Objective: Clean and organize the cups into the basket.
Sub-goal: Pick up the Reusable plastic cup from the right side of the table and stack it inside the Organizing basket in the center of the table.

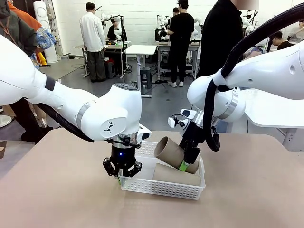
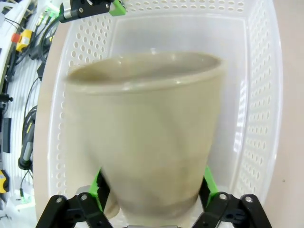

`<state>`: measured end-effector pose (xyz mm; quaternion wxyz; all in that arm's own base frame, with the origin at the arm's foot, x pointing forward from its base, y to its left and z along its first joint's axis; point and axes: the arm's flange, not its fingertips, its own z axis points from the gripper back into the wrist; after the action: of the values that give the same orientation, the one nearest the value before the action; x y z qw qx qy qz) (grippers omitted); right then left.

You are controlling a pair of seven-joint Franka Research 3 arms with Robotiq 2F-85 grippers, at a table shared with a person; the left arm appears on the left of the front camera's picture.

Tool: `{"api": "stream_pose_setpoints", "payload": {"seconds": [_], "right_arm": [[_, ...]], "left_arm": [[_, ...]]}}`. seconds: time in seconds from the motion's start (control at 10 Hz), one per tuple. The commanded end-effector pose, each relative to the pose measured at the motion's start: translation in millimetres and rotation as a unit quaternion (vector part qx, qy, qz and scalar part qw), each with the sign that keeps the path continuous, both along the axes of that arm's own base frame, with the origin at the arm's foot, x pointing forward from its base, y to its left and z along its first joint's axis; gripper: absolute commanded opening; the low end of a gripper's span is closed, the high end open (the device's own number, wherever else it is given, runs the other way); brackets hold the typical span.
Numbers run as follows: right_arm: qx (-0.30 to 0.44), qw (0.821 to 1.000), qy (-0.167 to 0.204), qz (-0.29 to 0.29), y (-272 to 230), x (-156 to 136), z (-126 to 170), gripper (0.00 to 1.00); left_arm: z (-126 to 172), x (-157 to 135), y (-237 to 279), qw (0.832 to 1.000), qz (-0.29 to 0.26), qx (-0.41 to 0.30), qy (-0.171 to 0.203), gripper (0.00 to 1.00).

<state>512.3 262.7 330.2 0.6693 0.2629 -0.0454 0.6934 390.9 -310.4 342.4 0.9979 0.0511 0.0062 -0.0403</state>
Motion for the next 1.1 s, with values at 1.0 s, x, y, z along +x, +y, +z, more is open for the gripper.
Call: {"api": "stream_pose_setpoints", "payload": {"seconds": [1.0], "right_arm": [[0.087, 0.993, -0.076, -0.027, -57, -46, 66, 1.00]], "left_arm": [[-2, -1, 1, 1.000, 0.001, 0.005, 0.002, 0.00]]}}
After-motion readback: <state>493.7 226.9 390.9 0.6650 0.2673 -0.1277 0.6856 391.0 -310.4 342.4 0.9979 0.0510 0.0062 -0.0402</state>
